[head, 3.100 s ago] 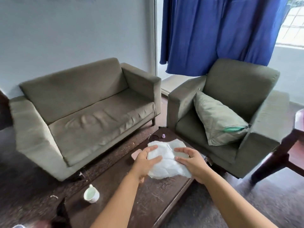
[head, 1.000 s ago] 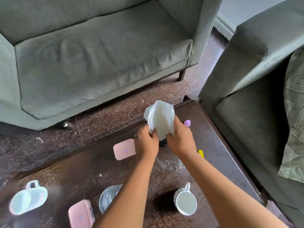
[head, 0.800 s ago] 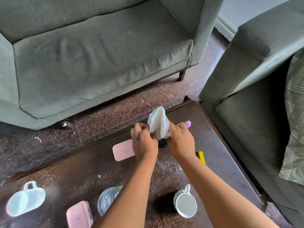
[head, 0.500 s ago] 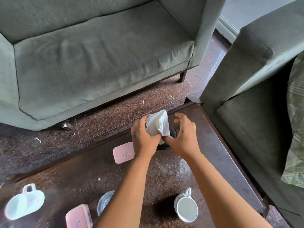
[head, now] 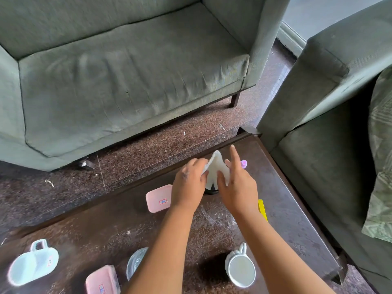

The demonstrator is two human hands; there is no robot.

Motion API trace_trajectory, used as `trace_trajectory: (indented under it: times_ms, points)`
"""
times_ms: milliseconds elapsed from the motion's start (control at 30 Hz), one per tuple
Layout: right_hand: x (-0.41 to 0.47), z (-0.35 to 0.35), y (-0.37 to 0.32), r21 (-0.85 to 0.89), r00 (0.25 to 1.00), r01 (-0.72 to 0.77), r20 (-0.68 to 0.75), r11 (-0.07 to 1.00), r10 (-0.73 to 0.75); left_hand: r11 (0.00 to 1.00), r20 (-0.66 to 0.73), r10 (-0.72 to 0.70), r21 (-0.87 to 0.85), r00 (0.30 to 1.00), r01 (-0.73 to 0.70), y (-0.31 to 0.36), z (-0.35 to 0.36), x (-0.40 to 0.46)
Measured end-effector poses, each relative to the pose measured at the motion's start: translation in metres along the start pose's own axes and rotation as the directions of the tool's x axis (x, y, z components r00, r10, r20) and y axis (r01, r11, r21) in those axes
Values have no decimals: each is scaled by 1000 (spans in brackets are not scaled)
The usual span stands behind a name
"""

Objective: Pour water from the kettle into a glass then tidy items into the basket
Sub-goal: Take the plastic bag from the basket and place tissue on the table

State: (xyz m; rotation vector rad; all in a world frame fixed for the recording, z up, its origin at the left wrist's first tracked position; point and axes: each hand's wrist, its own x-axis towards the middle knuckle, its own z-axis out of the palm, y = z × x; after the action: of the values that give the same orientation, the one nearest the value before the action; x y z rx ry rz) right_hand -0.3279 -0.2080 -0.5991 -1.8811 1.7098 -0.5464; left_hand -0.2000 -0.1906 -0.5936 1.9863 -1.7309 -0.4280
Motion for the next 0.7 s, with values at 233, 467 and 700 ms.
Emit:
trace_trajectory:
  times_ms: [233, 467, 700]
  points:
    - [4, 8, 12, -157, 999, 29, -14, 987, -31, 999, 85, -42, -2, 996, 42, -8, 8, -5]
    - [5, 5, 1, -16, 993, 108, 43, 994, -107, 994, -27, -87, -67, 996, 85, -1, 8, -11]
    - [5, 0, -2, -247, 972, 198, 176, 949, -157, 976, 75, -196, 109, 978, 187, -5, 13, -14]
